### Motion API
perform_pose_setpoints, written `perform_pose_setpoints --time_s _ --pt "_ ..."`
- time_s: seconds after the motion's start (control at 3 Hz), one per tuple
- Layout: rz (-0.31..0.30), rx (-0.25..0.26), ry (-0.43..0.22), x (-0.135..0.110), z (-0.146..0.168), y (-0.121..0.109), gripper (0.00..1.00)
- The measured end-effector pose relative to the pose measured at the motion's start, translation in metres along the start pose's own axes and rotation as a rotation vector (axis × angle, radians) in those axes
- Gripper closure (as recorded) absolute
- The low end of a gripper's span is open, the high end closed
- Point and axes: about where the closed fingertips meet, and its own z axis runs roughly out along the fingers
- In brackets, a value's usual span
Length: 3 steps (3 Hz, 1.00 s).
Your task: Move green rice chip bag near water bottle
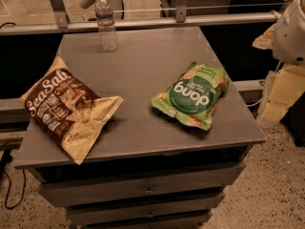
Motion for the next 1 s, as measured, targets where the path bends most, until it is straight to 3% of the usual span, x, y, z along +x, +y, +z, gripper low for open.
perform_pose_setpoints --time_s 0.33,1.0 --pt "0.000 0.000 0.000 0.000 0.000 0.000 0.00" --pt "0.084 -0.070 -0.240 -0.026 0.064 -0.055 0.00"
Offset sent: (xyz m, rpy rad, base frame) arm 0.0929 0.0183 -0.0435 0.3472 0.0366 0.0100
